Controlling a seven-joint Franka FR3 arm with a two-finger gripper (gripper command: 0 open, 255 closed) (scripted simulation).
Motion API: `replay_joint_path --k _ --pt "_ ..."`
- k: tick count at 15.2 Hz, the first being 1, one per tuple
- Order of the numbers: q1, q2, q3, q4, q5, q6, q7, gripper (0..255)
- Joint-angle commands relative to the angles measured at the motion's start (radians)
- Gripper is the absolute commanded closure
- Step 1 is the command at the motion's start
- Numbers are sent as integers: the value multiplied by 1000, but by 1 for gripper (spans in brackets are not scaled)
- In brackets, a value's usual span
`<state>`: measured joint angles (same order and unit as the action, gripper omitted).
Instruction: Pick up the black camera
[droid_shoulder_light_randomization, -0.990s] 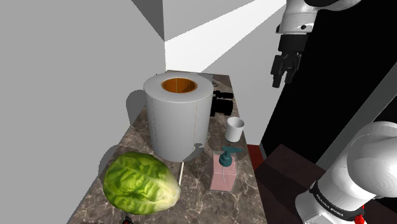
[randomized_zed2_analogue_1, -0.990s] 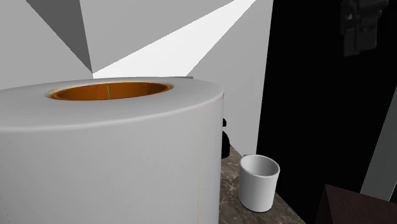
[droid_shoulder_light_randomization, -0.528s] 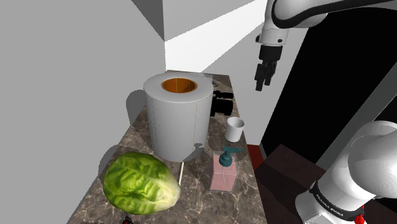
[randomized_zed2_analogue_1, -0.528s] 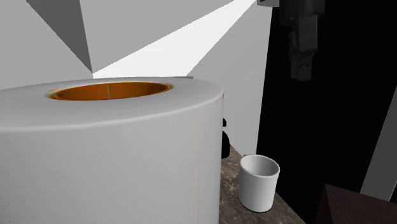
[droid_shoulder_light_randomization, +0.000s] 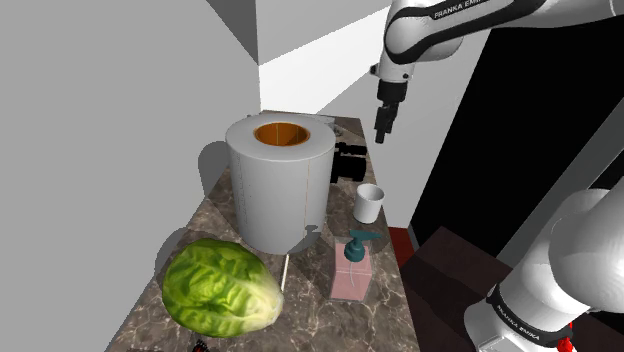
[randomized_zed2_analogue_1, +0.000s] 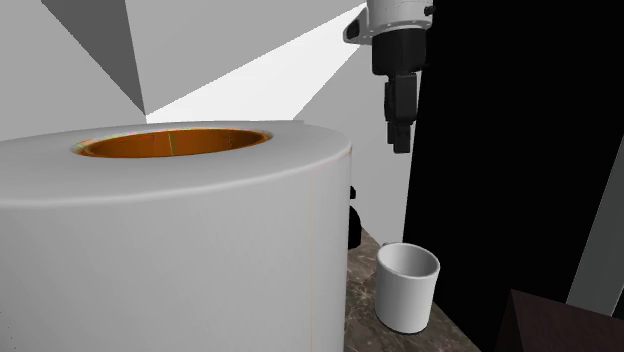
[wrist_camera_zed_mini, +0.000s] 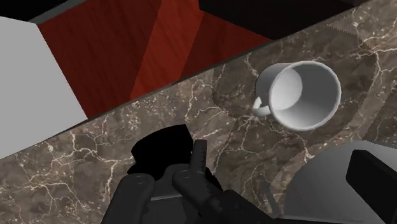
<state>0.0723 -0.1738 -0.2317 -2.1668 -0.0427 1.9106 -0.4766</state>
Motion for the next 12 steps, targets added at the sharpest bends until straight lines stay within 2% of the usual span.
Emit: replay_joint_path --k 1,12 --pt "5 69 -8 41 10 40 -62 0" --pt "5 459 20 377 96 158 -347 0"
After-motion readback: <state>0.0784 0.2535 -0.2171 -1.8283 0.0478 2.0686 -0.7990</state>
